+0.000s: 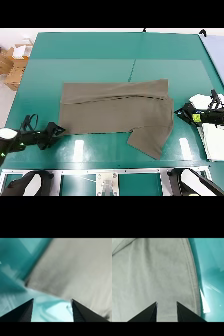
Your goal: Fold the shirts.
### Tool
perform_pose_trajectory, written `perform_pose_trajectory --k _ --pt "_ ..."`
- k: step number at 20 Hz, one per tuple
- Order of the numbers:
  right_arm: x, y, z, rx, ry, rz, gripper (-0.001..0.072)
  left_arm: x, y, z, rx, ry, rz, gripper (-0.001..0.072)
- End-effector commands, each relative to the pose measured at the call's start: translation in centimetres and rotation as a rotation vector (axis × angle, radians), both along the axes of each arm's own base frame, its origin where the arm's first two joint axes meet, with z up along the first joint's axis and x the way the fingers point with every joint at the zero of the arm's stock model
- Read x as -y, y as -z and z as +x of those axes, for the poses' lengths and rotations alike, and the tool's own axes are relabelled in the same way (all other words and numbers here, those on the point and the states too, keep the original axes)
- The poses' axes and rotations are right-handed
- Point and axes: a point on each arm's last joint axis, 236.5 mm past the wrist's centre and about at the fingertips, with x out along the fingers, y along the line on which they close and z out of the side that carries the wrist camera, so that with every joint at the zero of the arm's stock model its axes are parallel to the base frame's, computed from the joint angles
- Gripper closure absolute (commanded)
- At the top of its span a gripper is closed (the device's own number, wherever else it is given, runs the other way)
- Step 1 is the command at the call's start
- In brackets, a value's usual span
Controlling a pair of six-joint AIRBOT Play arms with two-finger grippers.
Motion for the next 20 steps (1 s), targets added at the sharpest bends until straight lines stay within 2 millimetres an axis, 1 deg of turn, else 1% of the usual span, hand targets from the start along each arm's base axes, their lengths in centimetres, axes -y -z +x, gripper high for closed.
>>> perform_pose_trajectory --k 1,4,5,6,8,9,10,11,13,15,16,17,18,19,20 --pt "-0.2 0.1 -0.1 0.000 0.004 0.006 0.0411 -1.7 1.1 1.3 0.043 -0.145 0.033 0.0165" --pt "-0.2 0.0 0.0 0.004 0.008 0.012 0.0410 -2.1 1.0 1.9 0.056 -0.185 0.032 0.0165" --pt "-0.2 0.0 0.0 0.004 0.008 0.012 0.0411 -2.1 0.8 2.2 0.062 -0.198 0.021 0.0194" --pt "-0.2 0.0 0.0 0.005 0.008 0.011 0.0411 -2.0 0.6 2.5 0.071 -0.211 0.010 0.0301" --pt "-0.2 0.0 0.0 0.005 0.009 0.010 0.0411 -2.0 0.2 3.0 0.086 -0.238 -0.010 0.0320" --pt "-0.2 0.0 0.0 0.005 0.009 0.009 0.0409 -1.9 0.1 3.1 0.093 -0.232 -0.014 0.0540" --pt "-0.2 0.0 0.0 0.003 0.007 0.011 0.0406 -1.6 -0.1 3.1 0.105 -0.210 -0.015 0.0643" --pt "-0.4 0.0 -0.2 -0.004 0.001 0.018 0.0375 -1.3 -0.1 3.0 0.102 -0.199 -0.025 0.0671" --pt "-1.3 0.2 -1.5 -0.055 -0.020 0.056 0.0374 -1.0 -0.2 2.8 0.098 -0.190 -0.034 0.0682" --pt "-1.7 0.7 -3.5 -0.139 -0.026 0.087 0.0386 -1.0 -0.3 2.9 0.107 -0.182 -0.033 0.0682" --pt "-1.3 1.2 -4.6 -0.177 -0.021 0.074 0.0431 -0.9 -0.4 3.0 0.111 -0.188 -0.040 0.0682" --pt "-0.6 1.9 -5.9 -0.224 0.000 0.045 0.0447 -0.8 -0.6 3.2 0.118 -0.193 -0.050 0.0682" --pt "-0.2 2.6 -7.2 -0.261 0.028 0.030 0.0436 -0.7 -0.9 3.5 0.126 -0.200 -0.063 0.0682" --pt "-0.3 3.1 -8.2 -0.283 0.049 0.036 0.0381 -0.5 -1.2 3.7 0.143 -0.197 -0.073 0.0682" --pt "-1.0 3.7 -9.3 -0.308 0.057 0.057 0.0328 -0.3 -1.5 4.0 0.164 -0.185 -0.079 0.0682"
